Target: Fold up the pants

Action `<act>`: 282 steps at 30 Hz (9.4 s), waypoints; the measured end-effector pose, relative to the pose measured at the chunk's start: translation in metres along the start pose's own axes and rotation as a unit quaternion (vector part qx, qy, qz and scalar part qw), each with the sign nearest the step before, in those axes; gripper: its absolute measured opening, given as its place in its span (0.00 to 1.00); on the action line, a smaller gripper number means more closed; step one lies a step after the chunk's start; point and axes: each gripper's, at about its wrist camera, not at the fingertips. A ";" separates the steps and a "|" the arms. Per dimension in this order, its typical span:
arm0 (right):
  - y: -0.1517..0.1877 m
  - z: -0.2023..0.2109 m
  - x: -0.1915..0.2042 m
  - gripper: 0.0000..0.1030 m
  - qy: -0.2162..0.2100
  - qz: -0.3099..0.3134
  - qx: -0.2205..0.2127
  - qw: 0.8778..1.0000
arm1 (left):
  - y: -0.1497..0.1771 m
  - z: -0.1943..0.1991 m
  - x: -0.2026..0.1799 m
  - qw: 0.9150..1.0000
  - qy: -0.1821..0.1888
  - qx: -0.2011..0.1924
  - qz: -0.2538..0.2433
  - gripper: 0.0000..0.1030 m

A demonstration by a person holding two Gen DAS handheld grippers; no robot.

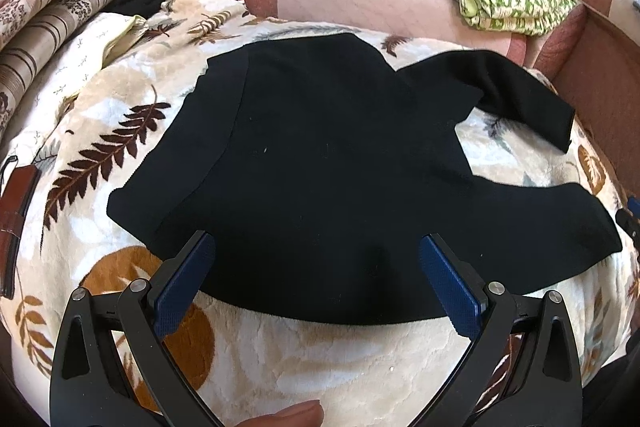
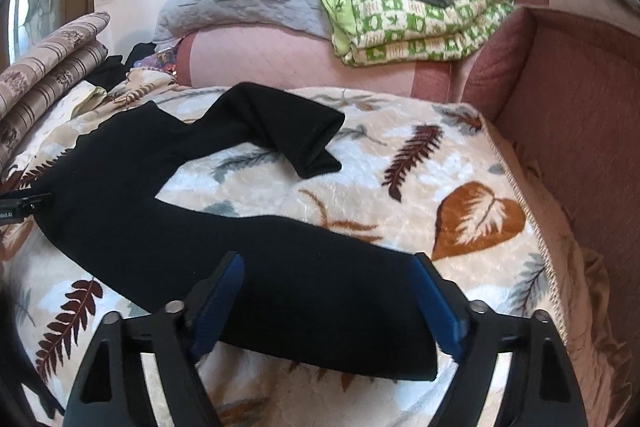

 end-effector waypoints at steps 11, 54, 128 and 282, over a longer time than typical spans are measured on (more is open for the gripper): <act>0.000 -0.003 -0.003 0.77 -0.002 -0.017 0.005 1.000 | 0.003 -0.001 0.000 1.000 -0.006 0.002 -0.010 0.99; 0.003 -0.005 0.000 0.77 0.010 0.001 0.001 1.000 | 0.003 -0.004 0.004 1.000 -0.005 0.007 -0.002 0.99; 0.002 0.001 -0.005 0.77 0.026 -0.002 -0.012 1.000 | 0.003 -0.003 0.005 1.000 -0.003 0.009 0.002 0.99; 0.073 0.010 -0.126 0.04 -0.219 -0.410 0.139 0.874 | 0.071 0.034 0.190 0.927 0.177 0.112 0.309 0.09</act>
Point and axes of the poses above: each gripper's, at about its wrist camera, not at the fingertips, and z roughly against the way its jaws point, x to its left, y to its underside, and after that the axes turned 2 degrees about y, right-handed
